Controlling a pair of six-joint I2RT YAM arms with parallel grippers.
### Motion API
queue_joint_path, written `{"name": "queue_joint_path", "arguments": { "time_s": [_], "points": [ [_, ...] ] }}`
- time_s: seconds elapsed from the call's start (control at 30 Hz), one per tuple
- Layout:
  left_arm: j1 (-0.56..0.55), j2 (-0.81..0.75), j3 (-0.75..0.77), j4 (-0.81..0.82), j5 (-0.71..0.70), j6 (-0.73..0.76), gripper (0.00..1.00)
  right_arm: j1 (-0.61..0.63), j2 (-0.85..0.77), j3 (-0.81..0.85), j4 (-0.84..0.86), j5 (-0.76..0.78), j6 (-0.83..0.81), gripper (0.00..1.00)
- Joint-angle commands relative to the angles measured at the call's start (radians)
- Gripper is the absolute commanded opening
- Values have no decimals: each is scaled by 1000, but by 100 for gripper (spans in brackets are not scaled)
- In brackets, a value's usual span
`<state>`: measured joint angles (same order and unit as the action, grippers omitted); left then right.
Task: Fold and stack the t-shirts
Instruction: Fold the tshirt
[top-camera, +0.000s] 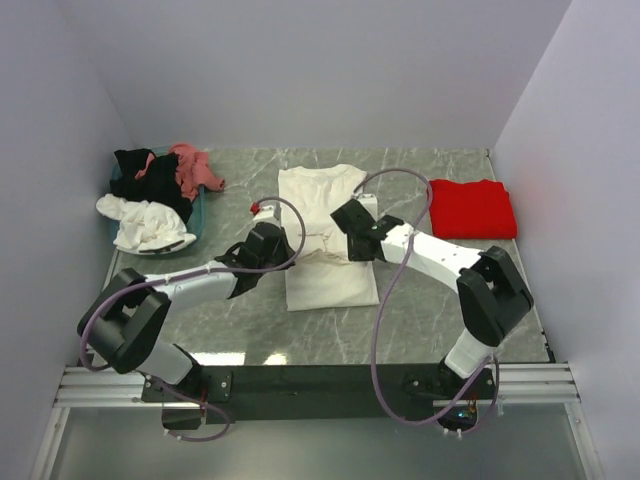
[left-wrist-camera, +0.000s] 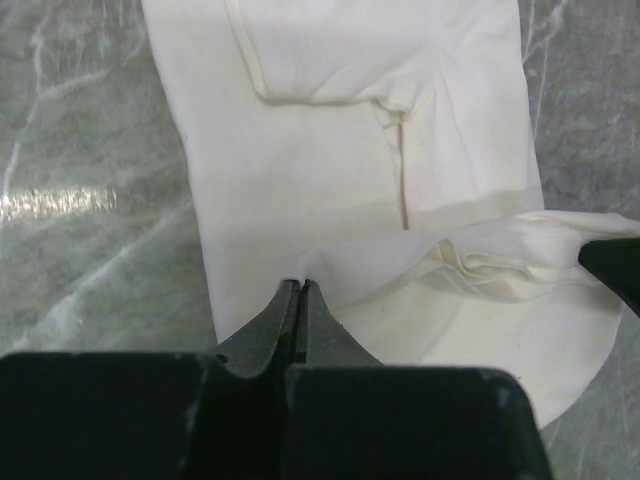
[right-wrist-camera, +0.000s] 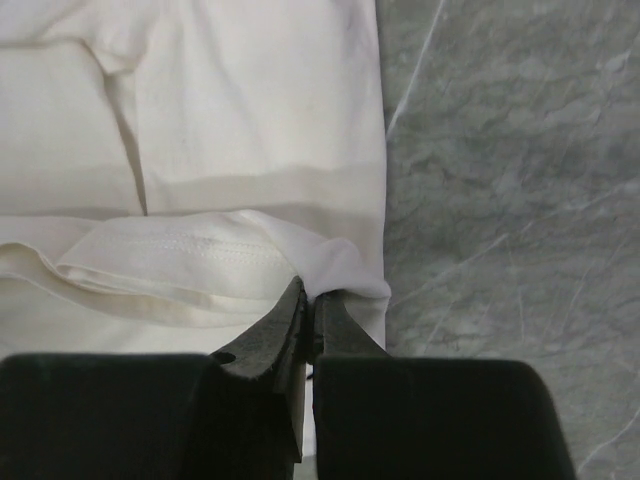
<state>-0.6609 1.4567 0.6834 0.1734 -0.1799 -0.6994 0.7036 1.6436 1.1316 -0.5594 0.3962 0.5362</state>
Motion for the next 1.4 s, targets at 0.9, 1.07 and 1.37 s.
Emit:
{"name": "queue_joint_path", "arguments": {
  "time_s": [0.9, 1.07, 1.37],
  "points": [
    [61, 94, 102, 52, -47, 14, 0, -101, 223, 240, 52, -17, -120, 0],
    [63, 128, 119, 48, -52, 12, 1, -99, 243, 257, 55, -26, -124, 0],
    [50, 1, 139, -63, -226, 24, 62, -102, 165, 290, 7, -3, -117, 52]
  ]
}}
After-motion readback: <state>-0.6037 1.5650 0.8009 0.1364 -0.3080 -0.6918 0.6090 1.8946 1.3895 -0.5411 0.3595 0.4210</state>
